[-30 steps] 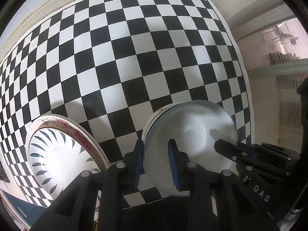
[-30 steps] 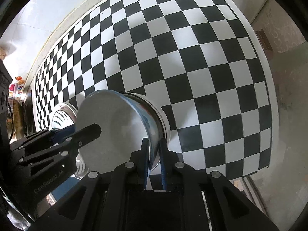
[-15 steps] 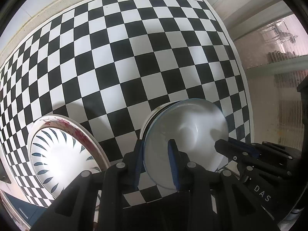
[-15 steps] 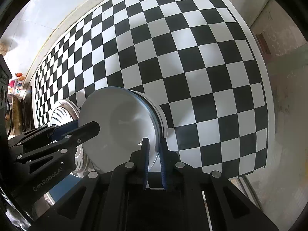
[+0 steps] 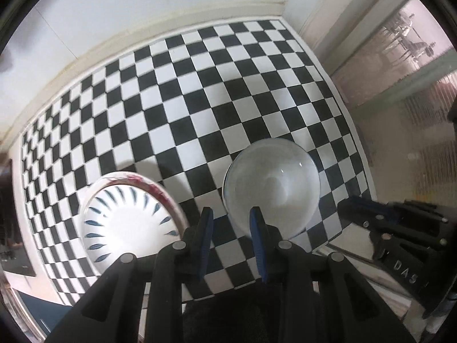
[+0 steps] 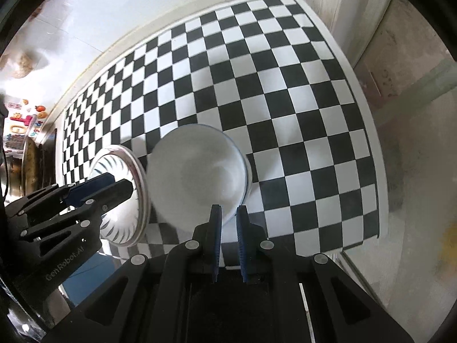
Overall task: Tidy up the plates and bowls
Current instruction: 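Set the bowl stack on the cloth, open both grippers and raise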
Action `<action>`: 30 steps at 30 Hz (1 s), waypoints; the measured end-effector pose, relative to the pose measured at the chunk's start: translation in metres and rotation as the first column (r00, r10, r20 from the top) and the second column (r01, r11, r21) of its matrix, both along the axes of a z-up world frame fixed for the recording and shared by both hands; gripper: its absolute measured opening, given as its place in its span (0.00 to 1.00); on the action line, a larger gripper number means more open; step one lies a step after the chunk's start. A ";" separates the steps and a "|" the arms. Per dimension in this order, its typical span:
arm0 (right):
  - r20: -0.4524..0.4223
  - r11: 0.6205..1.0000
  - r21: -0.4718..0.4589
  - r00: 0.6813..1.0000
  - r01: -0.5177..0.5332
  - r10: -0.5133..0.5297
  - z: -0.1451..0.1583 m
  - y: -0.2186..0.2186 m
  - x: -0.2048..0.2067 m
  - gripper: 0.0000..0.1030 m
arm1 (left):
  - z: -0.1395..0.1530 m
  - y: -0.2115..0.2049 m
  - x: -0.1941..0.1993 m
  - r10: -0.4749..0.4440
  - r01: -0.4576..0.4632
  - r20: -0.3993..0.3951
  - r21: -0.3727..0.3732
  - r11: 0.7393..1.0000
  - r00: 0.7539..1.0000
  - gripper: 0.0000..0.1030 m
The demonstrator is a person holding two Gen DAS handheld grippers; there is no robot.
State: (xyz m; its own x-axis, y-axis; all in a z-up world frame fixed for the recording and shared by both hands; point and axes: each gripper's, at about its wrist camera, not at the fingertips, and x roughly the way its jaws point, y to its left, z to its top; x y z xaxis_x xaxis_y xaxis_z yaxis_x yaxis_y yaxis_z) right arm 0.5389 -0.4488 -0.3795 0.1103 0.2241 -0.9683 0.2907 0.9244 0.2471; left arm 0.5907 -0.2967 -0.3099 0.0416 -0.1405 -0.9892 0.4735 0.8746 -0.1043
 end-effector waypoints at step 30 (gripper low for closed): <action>0.227 0.985 -0.175 0.973 -0.002 0.042 0.163 0.035 -0.096 0.13 | 0.136 0.034 -0.067 -0.076 0.099 0.219 -0.099 0.990 0.973 0.23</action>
State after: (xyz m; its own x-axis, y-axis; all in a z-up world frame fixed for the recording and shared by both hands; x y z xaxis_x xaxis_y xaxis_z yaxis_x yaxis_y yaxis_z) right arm 0.4426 -0.4138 -0.2169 0.3309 0.0610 -0.9417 0.2242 0.9643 0.1412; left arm 0.5240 -0.2630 -0.1735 0.2336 -0.2595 -0.9371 0.5694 0.8177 -0.0845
